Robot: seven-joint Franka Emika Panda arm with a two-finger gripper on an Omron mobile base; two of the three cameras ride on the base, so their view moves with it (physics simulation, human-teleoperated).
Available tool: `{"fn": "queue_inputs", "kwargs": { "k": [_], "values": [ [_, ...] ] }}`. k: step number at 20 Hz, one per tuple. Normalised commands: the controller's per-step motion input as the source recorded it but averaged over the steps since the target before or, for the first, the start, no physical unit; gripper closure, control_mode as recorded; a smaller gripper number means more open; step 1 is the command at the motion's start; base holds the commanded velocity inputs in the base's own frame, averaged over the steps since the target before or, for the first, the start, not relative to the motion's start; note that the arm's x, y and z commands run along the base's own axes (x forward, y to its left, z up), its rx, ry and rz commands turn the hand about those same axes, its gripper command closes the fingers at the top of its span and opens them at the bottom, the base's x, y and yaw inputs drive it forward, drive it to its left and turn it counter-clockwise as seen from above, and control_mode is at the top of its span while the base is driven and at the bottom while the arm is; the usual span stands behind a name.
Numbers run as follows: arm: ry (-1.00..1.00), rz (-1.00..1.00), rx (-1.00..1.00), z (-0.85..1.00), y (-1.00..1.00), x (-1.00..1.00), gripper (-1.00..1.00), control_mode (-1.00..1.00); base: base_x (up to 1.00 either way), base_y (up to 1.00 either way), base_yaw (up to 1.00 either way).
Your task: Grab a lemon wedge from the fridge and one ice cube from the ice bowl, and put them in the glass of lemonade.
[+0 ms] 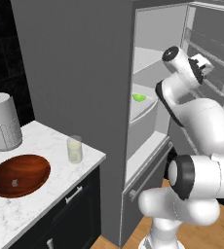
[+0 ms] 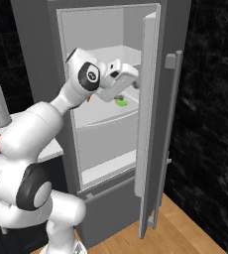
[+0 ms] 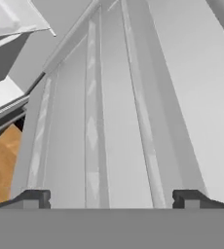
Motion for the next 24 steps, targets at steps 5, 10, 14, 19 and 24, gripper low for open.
{"fn": "queue_inputs", "kwargs": {
  "k": [5, 10, 14, 19, 24],
  "values": [
    [0.18, -0.18, -0.02, 0.00, -0.72, 0.09, -1.00, -1.00, 0.00, 0.00, 0.00],
    [0.15, -0.16, 0.00, -0.03, -0.97, 0.01, -1.00, -1.00, 0.00, 0.00, 0.00],
    [0.11, -0.13, 0.00, -0.04, -1.00, 0.14, -1.00, -1.00, 0.00, 0.00, 0.00],
    [0.00, -0.08, 0.02, 0.00, -1.00, 0.00, -1.00, -1.00, 0.00, 0.00, 0.00],
    [0.00, -0.03, 0.04, 0.01, -1.00, 0.03, -1.00, -1.00, 0.00, 0.00, 0.00]
  ]
}}
